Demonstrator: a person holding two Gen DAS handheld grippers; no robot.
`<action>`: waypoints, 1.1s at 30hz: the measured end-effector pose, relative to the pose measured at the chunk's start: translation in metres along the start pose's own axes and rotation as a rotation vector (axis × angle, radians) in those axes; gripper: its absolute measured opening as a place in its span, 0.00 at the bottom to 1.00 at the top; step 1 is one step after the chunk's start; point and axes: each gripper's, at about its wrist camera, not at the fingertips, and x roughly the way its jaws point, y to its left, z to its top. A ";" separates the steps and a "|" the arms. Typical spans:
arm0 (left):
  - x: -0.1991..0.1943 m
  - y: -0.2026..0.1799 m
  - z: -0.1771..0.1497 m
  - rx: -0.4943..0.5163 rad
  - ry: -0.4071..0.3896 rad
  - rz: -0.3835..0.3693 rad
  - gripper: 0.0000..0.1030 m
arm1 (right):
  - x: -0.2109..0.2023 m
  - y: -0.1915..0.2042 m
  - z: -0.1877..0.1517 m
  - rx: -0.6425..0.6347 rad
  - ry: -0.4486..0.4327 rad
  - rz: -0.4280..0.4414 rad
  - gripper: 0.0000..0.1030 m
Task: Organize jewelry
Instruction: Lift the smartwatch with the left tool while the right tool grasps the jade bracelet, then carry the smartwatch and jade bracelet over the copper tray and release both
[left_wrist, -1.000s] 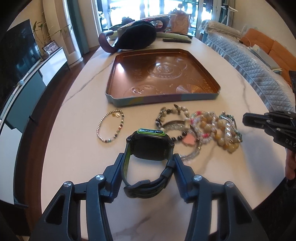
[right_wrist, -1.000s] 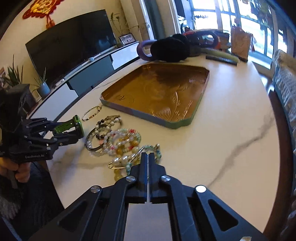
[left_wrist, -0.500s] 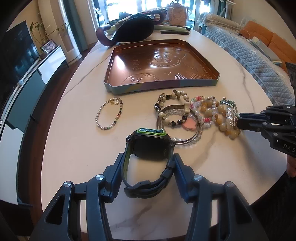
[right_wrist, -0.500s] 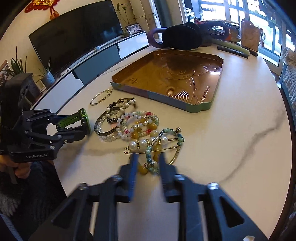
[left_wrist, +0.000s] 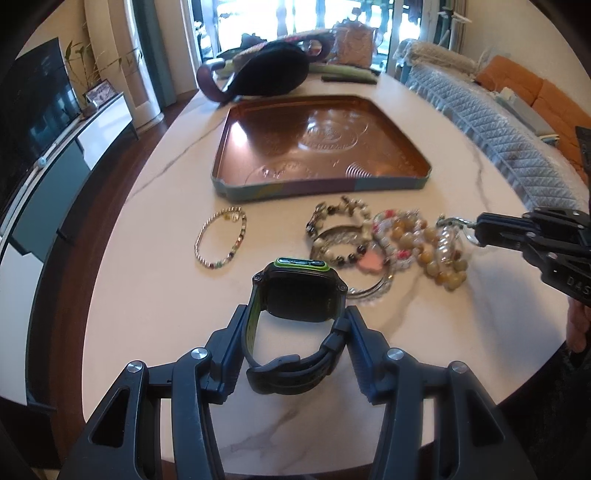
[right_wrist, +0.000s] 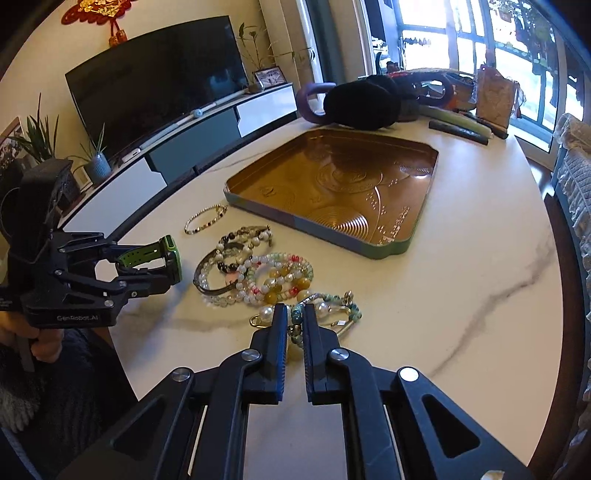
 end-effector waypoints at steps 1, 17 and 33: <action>-0.001 0.000 0.000 -0.002 -0.003 0.003 0.50 | -0.002 -0.001 0.001 0.005 -0.006 -0.004 0.07; -0.016 -0.003 0.013 -0.059 -0.062 -0.004 0.50 | -0.042 -0.019 0.007 0.084 -0.134 0.007 0.05; -0.050 -0.020 0.067 -0.074 -0.236 -0.053 0.50 | -0.079 -0.027 0.049 0.134 -0.238 0.087 0.05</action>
